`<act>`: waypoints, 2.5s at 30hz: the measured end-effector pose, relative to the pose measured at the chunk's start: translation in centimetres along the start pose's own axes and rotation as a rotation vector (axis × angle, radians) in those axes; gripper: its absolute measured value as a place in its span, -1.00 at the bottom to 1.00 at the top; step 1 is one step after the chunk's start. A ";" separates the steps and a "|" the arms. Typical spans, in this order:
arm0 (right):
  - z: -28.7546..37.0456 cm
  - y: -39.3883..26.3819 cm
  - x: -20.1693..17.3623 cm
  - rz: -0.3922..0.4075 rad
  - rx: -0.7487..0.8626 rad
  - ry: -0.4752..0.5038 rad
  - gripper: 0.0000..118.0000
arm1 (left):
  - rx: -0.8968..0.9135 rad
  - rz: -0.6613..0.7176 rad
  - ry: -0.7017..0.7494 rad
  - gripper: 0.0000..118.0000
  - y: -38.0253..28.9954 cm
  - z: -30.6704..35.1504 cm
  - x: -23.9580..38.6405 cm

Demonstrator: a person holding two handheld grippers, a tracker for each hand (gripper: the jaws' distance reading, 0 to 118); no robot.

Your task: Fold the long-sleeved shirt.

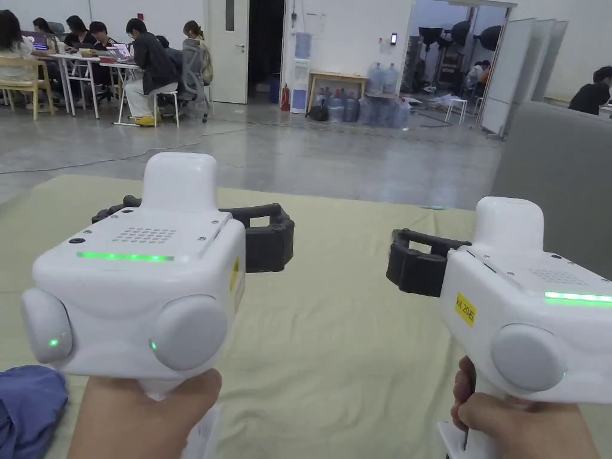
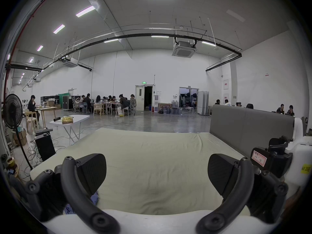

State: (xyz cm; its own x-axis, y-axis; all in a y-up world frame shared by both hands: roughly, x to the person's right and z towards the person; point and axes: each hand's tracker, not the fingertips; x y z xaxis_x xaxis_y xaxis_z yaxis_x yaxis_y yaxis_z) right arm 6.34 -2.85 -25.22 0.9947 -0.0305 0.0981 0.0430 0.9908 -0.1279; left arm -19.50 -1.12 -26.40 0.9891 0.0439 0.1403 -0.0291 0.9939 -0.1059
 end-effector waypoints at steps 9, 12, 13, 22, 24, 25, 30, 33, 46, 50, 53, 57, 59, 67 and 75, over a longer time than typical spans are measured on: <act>0.1 0.0 -0.1 0.005 0.006 0.001 1.00 | 0.000 0.000 -0.010 0.97 0.1 0.0 0.0; 0.1 0.0 0.0 0.002 0.004 0.007 1.00 | 0.007 -0.006 -0.009 0.96 0.1 0.1 0.1; 0.1 0.1 0.0 -0.001 0.002 0.009 1.00 | 0.008 -0.006 -0.009 0.97 0.2 0.1 0.1; 0.3 0.2 0.0 0.005 0.007 0.005 1.00 | 0.003 0.024 -0.034 0.96 0.7 0.5 0.1; 0.3 0.2 0.0 0.007 0.008 0.007 1.00 | 0.008 0.012 -0.027 0.96 0.8 0.7 0.3; 0.3 0.2 0.0 0.009 0.008 0.007 1.00 | 0.008 0.011 -0.027 0.96 0.8 0.7 0.3; 0.3 0.4 0.0 0.008 0.011 0.008 1.00 | 0.003 0.015 -0.033 0.97 0.8 0.8 0.5; 0.4 0.4 0.0 0.009 0.016 0.004 1.00 | 0.004 0.009 -0.026 0.96 0.7 0.8 0.5; 0.1 -1.5 0.3 -0.005 -0.030 -0.033 -1.00 | 0.053 -0.062 -0.075 -1.00 -1.1 1.4 1.8; -0.3 -1.9 -1.0 0.012 -0.026 -0.037 -1.00 | 0.048 -0.067 -0.031 -1.00 -0.7 1.8 0.0; -1.1 -2.0 -6.0 0.055 -0.013 0.094 -1.00 | 0.016 0.052 0.000 -1.00 0.1 2.6 -4.9; -0.8 -2.3 -16.9 0.134 -0.002 0.426 -1.00 | 0.023 -0.024 0.231 -1.00 0.2 5.8 -11.9; 0.2 -2.5 -22.2 0.147 -0.001 0.599 -1.00 | 0.014 -0.064 0.345 -1.00 0.0 8.0 -15.2; 0.1 -4.2 -30.4 0.131 -0.158 0.856 -1.00 | -0.130 -0.046 0.424 -1.00 -2.9 9.1 -21.5; -4.0 -5.8 -25.3 0.100 -0.287 0.755 -1.00 | -0.460 0.136 0.265 0.97 -12.8 -0.5 -27.7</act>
State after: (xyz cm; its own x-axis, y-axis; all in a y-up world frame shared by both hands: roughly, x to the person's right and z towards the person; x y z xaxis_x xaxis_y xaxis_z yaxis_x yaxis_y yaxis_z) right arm -18.68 -8.32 -30.92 0.7853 -0.1253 -0.6063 -0.1296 0.9244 -0.3588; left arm -46.46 -15.14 -29.46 0.9850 0.0826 -0.1512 -0.1517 0.8320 -0.5337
